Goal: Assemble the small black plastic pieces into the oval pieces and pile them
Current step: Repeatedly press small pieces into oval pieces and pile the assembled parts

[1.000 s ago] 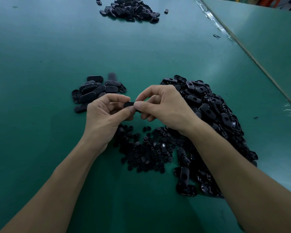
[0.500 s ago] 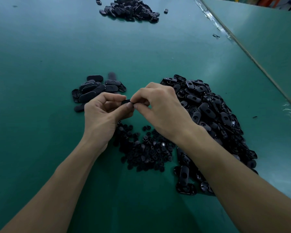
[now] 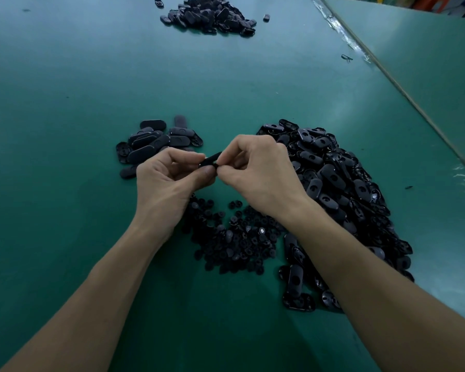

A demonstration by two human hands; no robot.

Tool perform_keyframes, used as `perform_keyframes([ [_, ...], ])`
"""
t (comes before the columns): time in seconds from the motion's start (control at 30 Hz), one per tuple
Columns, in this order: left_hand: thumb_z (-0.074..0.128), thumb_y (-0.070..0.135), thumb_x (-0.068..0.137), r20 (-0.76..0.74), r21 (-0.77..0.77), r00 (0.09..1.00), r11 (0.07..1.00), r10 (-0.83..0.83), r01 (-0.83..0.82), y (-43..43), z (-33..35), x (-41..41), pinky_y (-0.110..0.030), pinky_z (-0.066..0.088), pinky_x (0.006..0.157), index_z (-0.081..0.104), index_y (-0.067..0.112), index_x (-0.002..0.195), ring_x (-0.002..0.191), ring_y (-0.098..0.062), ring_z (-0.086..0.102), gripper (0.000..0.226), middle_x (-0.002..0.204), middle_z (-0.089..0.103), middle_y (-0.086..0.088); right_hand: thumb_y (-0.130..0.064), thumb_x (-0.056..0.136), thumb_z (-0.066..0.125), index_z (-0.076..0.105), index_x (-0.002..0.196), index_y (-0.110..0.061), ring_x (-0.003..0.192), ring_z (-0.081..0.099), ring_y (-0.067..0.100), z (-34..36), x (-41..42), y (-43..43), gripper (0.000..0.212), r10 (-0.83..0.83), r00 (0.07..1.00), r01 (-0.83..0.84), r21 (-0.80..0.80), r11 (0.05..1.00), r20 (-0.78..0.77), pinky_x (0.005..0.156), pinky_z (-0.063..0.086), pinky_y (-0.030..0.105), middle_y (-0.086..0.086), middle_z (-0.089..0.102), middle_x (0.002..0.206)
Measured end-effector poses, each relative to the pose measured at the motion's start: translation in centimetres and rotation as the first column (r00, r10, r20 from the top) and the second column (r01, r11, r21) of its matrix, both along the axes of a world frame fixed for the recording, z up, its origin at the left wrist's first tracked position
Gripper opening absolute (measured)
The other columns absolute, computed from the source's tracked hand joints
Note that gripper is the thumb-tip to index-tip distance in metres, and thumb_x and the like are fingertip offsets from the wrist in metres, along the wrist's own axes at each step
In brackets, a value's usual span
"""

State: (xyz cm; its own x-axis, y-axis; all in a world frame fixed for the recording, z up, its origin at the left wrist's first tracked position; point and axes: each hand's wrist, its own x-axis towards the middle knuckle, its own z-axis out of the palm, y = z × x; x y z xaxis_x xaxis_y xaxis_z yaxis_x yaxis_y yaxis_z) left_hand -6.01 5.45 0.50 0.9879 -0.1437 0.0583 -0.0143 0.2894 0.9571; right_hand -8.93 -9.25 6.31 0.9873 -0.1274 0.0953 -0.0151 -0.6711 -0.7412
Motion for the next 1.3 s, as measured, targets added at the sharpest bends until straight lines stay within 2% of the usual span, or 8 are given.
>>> perform_keyframes([
  [0.4,0.078,0.007,0.071,0.031,0.027,0.999,0.999,-0.035,0.034,0.1,-0.1,-0.1,-0.022,0.058,0.070,0.066,0.009,0.086,0.072,-0.012,0.072,0.020,0.076,0.075,0.000,-0.011,0.086,0.072,0.075,0.085,-0.019,0.070,0.065,0.002,0.7,0.1,0.0,0.008,0.051,0.998,-0.053,-0.051,0.997,-0.027,0.065,0.050,0.010,-0.004,0.070,0.075],
  [0.53,0.076,-0.005,0.078,0.037,0.060,0.999,0.998,-0.038,0.036,0.2,-0.2,0.0,-0.021,0.058,0.070,0.064,0.008,0.086,0.070,-0.012,0.073,0.019,0.077,0.075,0.001,-0.009,0.087,0.072,0.077,0.088,-0.017,0.070,0.065,0.003,0.5,0.3,-0.1,0.010,0.043,0.999,-0.044,-0.050,0.998,-0.033,0.067,0.051,0.011,-0.007,0.069,0.073],
  [0.67,0.075,-0.006,0.082,0.059,0.092,0.998,0.996,-0.023,0.018,0.2,-0.2,-0.1,-0.022,0.058,0.069,0.063,0.009,0.086,0.071,-0.013,0.073,0.019,0.079,0.075,0.002,-0.007,0.087,0.074,0.079,0.091,-0.015,0.068,0.065,-0.005,-0.1,0.1,0.1,0.011,0.013,1.000,-0.013,0.006,1.000,0.001,0.068,0.049,0.006,-0.013,0.069,0.073],
  [0.83,0.074,-0.001,0.083,0.065,0.081,0.998,0.997,0.010,-0.015,0.4,-0.2,0.1,-0.022,0.057,0.067,0.062,0.010,0.088,0.068,-0.012,0.069,0.017,0.076,0.073,0.002,-0.009,0.088,0.073,0.081,0.099,-0.017,0.075,0.066,-0.007,-0.6,-0.2,0.8,0.016,0.010,0.999,-0.012,0.053,0.999,0.045,0.074,0.047,0.003,-0.007,0.077,0.088],
  [0.97,0.074,0.000,0.084,0.057,0.064,0.998,0.998,0.014,-0.018,0.5,-0.3,0.1,-0.021,0.056,0.067,0.062,0.011,0.091,0.067,-0.011,0.068,0.018,0.076,0.074,0.002,-0.007,0.089,0.072,0.080,0.101,-0.015,0.071,0.060,-0.016,-0.5,-0.5,0.9,0.017,0.046,0.997,-0.050,0.067,0.997,0.054,0.074,0.045,0.001,-0.012,0.075,0.093],
  [1.07,0.073,-0.004,0.085,0.068,0.083,0.998,0.996,0.013,-0.018,0.5,-0.4,0.2,-0.019,0.055,0.066,0.061,0.013,0.090,0.069,-0.009,0.068,0.022,0.076,0.073,0.005,-0.011,0.089,0.073,0.081,0.100,-0.018,0.071,0.058,-0.011,-0.3,-0.4,0.5,0.016,0.073,0.997,-0.074,0.024,0.997,0.036,0.075,0.043,0.004,-0.017,0.068,0.086],
  [1.17,0.071,-0.008,0.085,0.086,0.098,0.996,0.995,0.001,-0.010,0.3,-0.4,0.2,-0.018,0.053,0.063,0.058,0.015,0.087,0.067,-0.008,0.067,0.026,0.073,0.072,0.006,-0.017,0.089,0.073,0.079,0.100,-0.027,0.079,0.059,0.002,-0.1,-0.1,-0.2,0.015,0.081,0.996,-0.080,-0.050,0.996,0.029,0.078,0.046,0.012,-0.006,0.063,0.094],
  [1.3,0.069,-0.009,0.087,0.091,0.093,0.996,0.996,-0.022,0.013,0.3,-0.4,0.2,-0.018,0.053,0.063,0.058,0.017,0.088,0.066,-0.008,0.068,0.027,0.073,0.072,0.005,-0.020,0.091,0.073,0.075,0.111,-0.024,0.087,0.066,0.001,0.1,0.5,-1.0,0.020,0.139,0.988,-0.141,-0.039,0.989,-0.063,0.088,0.054,0.022,-0.010,0.072,0.097],
])
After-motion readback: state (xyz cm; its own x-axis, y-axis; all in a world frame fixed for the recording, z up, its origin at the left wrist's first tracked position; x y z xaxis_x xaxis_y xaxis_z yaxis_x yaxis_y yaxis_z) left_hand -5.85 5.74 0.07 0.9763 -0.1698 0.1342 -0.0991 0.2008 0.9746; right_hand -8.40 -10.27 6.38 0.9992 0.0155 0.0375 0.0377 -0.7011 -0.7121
